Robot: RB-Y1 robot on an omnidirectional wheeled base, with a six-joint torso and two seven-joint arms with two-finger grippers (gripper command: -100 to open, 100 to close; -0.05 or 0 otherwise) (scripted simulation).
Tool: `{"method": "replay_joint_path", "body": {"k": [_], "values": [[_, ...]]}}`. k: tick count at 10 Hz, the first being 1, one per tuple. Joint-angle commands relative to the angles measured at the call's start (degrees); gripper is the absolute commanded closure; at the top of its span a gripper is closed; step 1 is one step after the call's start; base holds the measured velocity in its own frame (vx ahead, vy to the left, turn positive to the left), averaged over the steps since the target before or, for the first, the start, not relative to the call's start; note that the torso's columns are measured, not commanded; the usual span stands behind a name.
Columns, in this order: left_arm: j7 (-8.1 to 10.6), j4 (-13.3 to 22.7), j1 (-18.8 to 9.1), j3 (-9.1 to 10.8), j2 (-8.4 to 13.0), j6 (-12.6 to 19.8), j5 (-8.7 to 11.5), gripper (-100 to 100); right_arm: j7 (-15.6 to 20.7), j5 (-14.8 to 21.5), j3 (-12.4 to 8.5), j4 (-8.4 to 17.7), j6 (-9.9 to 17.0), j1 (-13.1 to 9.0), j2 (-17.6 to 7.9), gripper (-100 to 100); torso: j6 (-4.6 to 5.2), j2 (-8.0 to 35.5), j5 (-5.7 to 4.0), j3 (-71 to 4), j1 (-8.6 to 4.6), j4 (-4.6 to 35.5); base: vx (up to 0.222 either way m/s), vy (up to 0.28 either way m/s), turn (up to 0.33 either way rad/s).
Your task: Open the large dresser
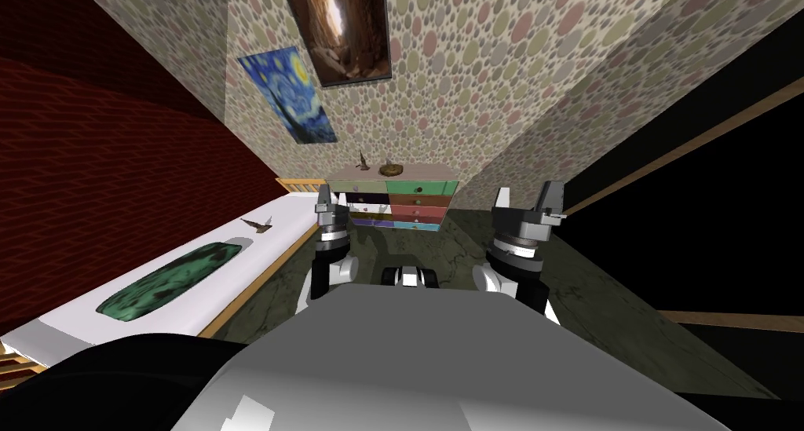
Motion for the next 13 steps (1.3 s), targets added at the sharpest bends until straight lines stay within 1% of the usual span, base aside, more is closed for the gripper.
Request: {"method": "replay_joint_path", "body": {"k": [1, 2, 3, 6, 9, 13], "values": [[-0.03, 0.65, -0.16, 0.03, 2.18, -0.29, 0.01, -100, 0.0, 0.0, 0.0, 0.0, 0.0, 0.0, 0.0, 0, 0.0, 4.23, 0.0, -8.46, 0.0, 4.23, 0.019, -0.013, -0.004], [-0.05, 1.3, -0.33, 0.06, 3.65, -0.6, 0.02, -100, 0.0, 0.0, 0.0, 0.02, 0.0, 0.0, 0.0, 0, 0.0, 6.12, 0.0, -12.43, -0.02, 6.11, 0.034, -0.027, -0.004], [-0.09, 2.14, -0.54, 0.1, 5.04, -1.0, 0.03, -100, 0.0, 0.0, 0.0, 0.03, 0.0, 0.01, 0.0, 0, 0.0, 6.61, -0.01, -13.58, -0.05, 6.65, 0.045, -0.033, -0.005], [-0.24, 5.64, -1.44, 0.26, 8.21, -2.78, 0.09, -100, 0.0, 0.0, 0.01, 0.03, 0.0, 0.01, 0.01, 0, 0.0, 6.83, -0.01, -13.88, -0.04, 6.89, 0.069, -0.054, -0.008], [-0.45, 10.31, -2.65, 0.49, 10.21, -5.23, 0.16, -100, 0.0, 0.0, 0.01, 0.03, 0.0, 0.01, 0.01, 0, 0.0, 6.89, -0.01, -13.84, -0.03, 6.91, 0.095, -0.077, -0.012], [-0.79, 17.65, -4.59, 0.85, 11.69, -9.24, 0.27, -100, 0.0, 0.0, 0.01, 0.02, 0.0, 0.02, 0.01, 0, 0.0, 6.91, 0.0, -13.83, -0.01, 6.92, 0.126, -0.097, -0.015]]}}
